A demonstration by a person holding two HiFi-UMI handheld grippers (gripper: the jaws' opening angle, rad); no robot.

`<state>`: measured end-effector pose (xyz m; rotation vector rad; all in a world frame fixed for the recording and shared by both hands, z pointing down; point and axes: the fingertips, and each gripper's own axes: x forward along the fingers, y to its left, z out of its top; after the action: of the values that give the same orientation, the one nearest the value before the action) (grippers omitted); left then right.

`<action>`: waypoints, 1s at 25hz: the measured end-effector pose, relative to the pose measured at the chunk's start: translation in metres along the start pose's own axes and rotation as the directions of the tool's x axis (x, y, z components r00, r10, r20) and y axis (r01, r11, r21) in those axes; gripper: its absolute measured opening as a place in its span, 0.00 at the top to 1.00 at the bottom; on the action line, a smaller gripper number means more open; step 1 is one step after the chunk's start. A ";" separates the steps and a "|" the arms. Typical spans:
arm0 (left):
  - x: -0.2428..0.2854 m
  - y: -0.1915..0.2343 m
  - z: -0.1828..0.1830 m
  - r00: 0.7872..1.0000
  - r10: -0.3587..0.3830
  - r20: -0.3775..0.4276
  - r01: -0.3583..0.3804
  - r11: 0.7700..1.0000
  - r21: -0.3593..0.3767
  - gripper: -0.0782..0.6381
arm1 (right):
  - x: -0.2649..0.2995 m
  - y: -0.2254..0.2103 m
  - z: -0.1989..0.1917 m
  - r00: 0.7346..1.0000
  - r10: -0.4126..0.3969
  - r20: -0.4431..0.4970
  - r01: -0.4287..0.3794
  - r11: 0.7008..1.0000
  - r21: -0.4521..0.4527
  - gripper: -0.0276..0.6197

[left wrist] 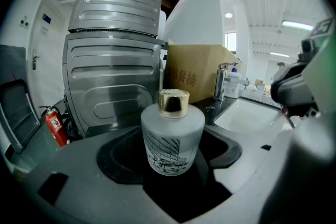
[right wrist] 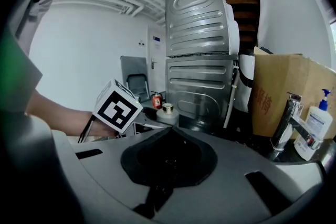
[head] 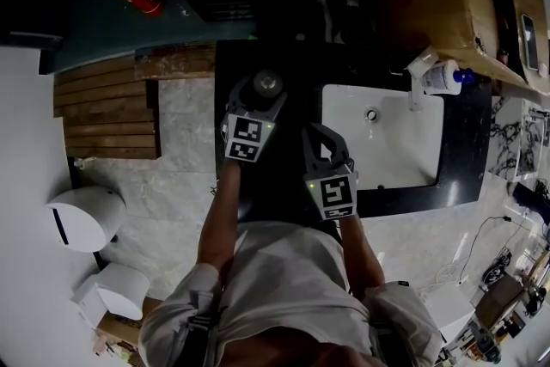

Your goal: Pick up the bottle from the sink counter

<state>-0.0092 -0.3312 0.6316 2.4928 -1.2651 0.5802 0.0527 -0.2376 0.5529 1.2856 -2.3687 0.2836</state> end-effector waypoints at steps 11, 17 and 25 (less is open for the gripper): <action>-0.022 -0.014 0.012 0.999 -0.016 0.031 0.015 1.000 0.027 0.45 | -0.013 0.004 0.007 0.999 -0.016 0.032 0.016 1.000 -0.010 0.97; -0.043 -0.020 0.025 0.998 -0.023 0.058 0.021 0.999 0.041 0.45 | -0.023 0.006 0.018 0.998 -0.029 0.063 0.031 0.999 -0.025 0.97; -0.069 -0.032 0.048 0.993 -0.044 0.109 0.038 0.998 0.055 0.45 | -0.036 0.006 0.038 0.992 -0.052 0.117 0.058 0.997 -0.047 0.97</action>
<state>-0.0089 -0.2850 0.5550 2.6206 -1.2487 0.4786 0.0547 -0.2219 0.5029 1.3748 -2.4149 0.1348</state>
